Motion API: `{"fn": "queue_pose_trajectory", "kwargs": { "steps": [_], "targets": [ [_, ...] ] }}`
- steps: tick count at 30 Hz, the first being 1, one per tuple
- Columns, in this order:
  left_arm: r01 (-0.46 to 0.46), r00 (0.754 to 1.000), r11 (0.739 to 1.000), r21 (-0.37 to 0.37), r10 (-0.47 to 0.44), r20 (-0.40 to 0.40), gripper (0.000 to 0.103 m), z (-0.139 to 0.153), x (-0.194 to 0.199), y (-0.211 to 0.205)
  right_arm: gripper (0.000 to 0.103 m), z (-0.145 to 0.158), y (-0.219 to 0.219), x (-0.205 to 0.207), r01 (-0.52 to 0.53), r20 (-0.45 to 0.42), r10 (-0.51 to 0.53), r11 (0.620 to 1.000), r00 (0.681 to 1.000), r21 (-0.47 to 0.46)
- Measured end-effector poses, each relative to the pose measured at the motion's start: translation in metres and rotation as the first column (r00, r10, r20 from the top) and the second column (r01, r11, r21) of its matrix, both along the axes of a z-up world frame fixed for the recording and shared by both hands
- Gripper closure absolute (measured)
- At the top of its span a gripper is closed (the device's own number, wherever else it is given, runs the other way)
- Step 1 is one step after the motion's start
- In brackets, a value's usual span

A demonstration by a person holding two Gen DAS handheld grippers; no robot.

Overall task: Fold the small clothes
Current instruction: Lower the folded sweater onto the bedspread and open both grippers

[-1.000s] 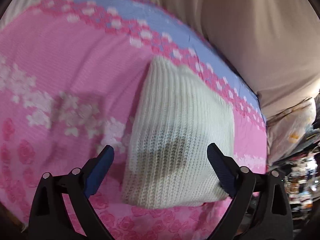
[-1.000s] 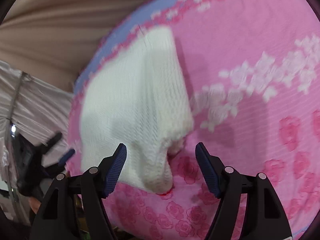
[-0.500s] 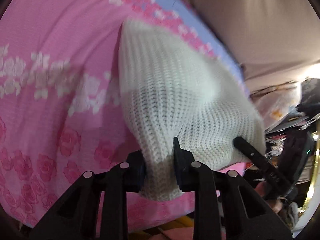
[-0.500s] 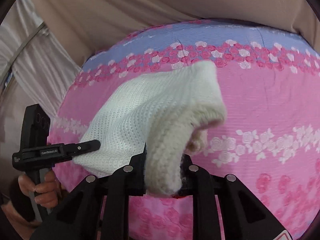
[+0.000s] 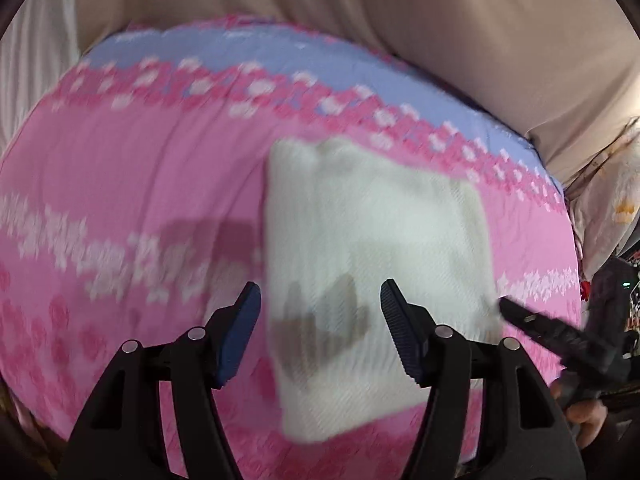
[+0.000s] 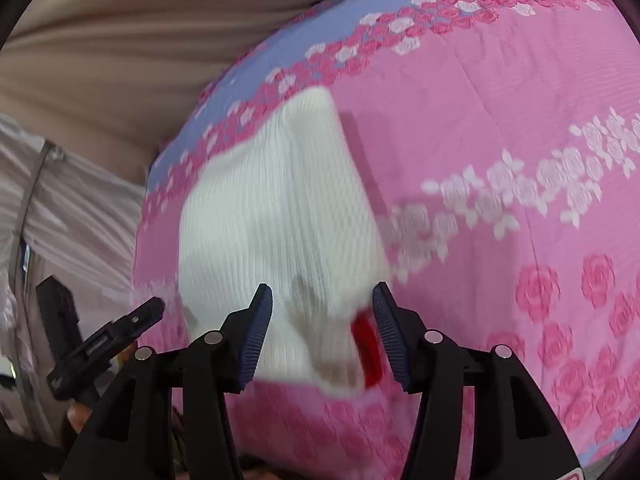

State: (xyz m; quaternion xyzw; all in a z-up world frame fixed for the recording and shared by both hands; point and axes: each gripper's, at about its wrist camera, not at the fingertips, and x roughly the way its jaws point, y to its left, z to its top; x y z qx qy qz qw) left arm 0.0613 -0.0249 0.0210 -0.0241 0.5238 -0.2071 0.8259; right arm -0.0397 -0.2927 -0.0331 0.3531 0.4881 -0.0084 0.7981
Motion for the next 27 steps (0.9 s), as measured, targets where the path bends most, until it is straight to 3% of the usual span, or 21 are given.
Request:
{"fn": "queue_pose_trajectory", "kwargs": {
  "steps": [1,2,3,4,5,8,10,12,14,17,19,21,24,27],
  "targets": [
    [0.008,1.000,0.999,0.035,-0.008,0.016,0.043,-0.005,0.010,-0.012,0.060,-0.007,0.002,0.015,-0.020,-0.016,0.019,1.000,1.000,-0.014],
    [0.015,0.999,0.995,0.098,-0.018,0.027,0.045,-0.014,0.018,-0.021,0.089,-0.011,-0.001,0.021,-0.030,-0.040,0.029,0.999,0.999,-0.026],
    [0.014,0.999,0.986,0.165,-0.019,0.030,0.048,-0.023,0.028,-0.022,0.090,-0.010,0.003,0.026,-0.043,-0.050,0.041,0.998,0.998,-0.034],
    [0.012,0.999,0.966,0.258,-0.019,0.026,0.049,-0.036,0.038,-0.026,0.090,0.002,0.006,0.029,-0.059,-0.017,0.058,0.998,0.998,-0.037],
    [0.008,1.000,0.959,0.282,-0.012,0.012,0.048,-0.044,0.042,-0.023,0.092,0.020,0.014,0.029,-0.092,0.049,0.094,0.995,0.994,-0.043],
    [-0.030,0.999,0.965,0.262,0.033,-0.009,0.040,-0.058,0.047,-0.009,0.091,0.033,0.024,0.025,-0.124,0.061,0.130,0.989,0.990,-0.086],
    [-0.025,1.000,0.962,0.271,0.025,0.003,0.035,-0.061,0.046,-0.008,0.091,-0.005,0.018,0.026,-0.119,-0.060,0.114,0.988,0.992,-0.097],
    [-0.026,1.000,0.961,0.275,0.026,0.003,0.035,-0.058,0.043,-0.007,0.091,-0.022,0.006,0.022,-0.076,-0.061,0.071,0.994,0.996,-0.083],
    [-0.039,0.999,0.971,0.237,0.043,-0.012,0.040,-0.043,0.036,-0.001,0.087,-0.006,-0.003,0.011,-0.013,-0.036,0.012,1.000,0.999,-0.022],
    [-0.024,1.000,0.983,0.184,0.023,0.003,0.040,-0.017,0.009,0.008,0.084,0.035,0.003,-0.005,-0.041,0.041,0.045,0.994,0.998,-0.097],
    [0.018,1.000,0.983,0.183,-0.018,-0.002,0.040,-0.016,-0.015,0.010,0.083,0.046,0.014,-0.016,-0.097,0.058,0.105,0.988,0.993,-0.119],
    [0.065,0.998,0.963,0.262,-0.058,-0.037,0.040,-0.041,-0.036,0.007,0.083,0.029,0.032,-0.023,-0.175,0.001,0.176,0.978,0.984,-0.114],
    [0.039,0.995,0.947,0.318,-0.008,-0.099,0.039,-0.082,-0.042,0.012,0.085,-0.027,0.047,-0.025,-0.224,-0.156,0.199,0.961,0.968,-0.165],
    [-0.009,0.997,0.958,0.287,0.031,-0.074,0.039,-0.067,-0.047,0.018,0.080,-0.021,0.042,-0.030,-0.181,-0.156,0.156,0.971,0.975,-0.155]
  ]
}}
